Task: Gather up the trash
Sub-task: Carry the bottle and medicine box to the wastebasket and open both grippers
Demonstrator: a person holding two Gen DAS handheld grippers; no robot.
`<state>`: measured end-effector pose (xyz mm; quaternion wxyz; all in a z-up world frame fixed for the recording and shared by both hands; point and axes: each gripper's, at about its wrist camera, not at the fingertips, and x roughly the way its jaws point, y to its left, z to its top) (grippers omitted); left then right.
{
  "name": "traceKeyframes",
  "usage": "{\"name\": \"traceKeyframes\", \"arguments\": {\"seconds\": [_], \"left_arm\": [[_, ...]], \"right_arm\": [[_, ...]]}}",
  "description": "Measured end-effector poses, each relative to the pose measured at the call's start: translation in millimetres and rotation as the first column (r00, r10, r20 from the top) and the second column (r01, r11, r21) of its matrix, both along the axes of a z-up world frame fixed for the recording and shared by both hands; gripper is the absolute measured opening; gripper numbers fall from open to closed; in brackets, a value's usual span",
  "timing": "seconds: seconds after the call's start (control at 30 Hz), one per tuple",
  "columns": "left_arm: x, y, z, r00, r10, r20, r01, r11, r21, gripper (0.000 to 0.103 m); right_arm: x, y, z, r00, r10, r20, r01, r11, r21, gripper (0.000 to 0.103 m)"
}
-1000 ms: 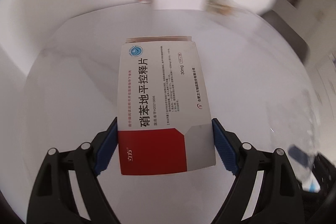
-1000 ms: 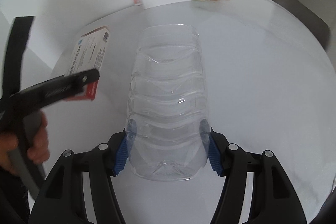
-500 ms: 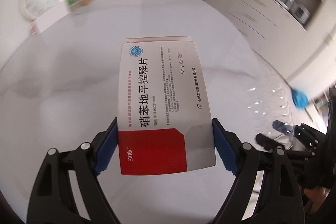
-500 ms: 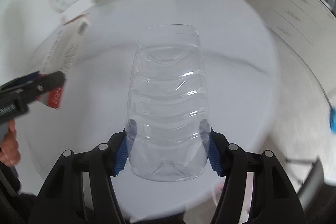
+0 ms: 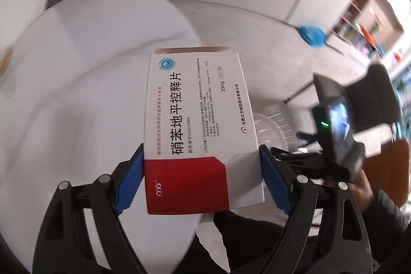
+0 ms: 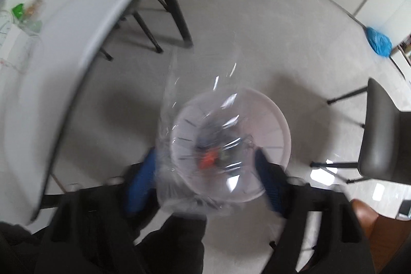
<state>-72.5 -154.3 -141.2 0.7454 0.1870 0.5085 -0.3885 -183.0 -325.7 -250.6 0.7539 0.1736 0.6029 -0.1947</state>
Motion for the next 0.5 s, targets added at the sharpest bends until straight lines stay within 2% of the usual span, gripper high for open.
{"name": "traceKeyframes", "arguments": {"seconds": [0.1, 0.2, 0.27, 0.43, 0.5], "left_arm": [[-27, -31, -10, 0.997, -0.075, -0.012, 0.075, 0.997, 0.028, 0.081], [-50, -61, -17, 0.991, -0.135, -0.011, 0.136, 0.989, 0.050, 0.081], [-62, -75, -22, 0.986, -0.169, -0.016, 0.169, 0.984, 0.056, 0.075], [-90, -121, -44, 0.968, -0.249, -0.037, 0.251, 0.966, 0.064, 0.075], [-93, -132, -57, 0.958, -0.280, -0.057, 0.283, 0.957, 0.065, 0.075]], "right_arm": [[-20, -23, 7, 0.999, -0.046, 0.017, 0.046, 0.999, -0.006, 0.096], [-39, -37, 23, 0.995, -0.094, 0.022, 0.096, 0.994, -0.055, 0.100], [-61, -49, 33, 0.993, -0.116, 0.028, 0.118, 0.989, -0.085, 0.100], [-111, -78, 56, 0.984, -0.170, 0.054, 0.176, 0.971, -0.163, 0.100], [-124, -89, 62, 0.979, -0.195, 0.067, 0.203, 0.965, -0.166, 0.100]]}}
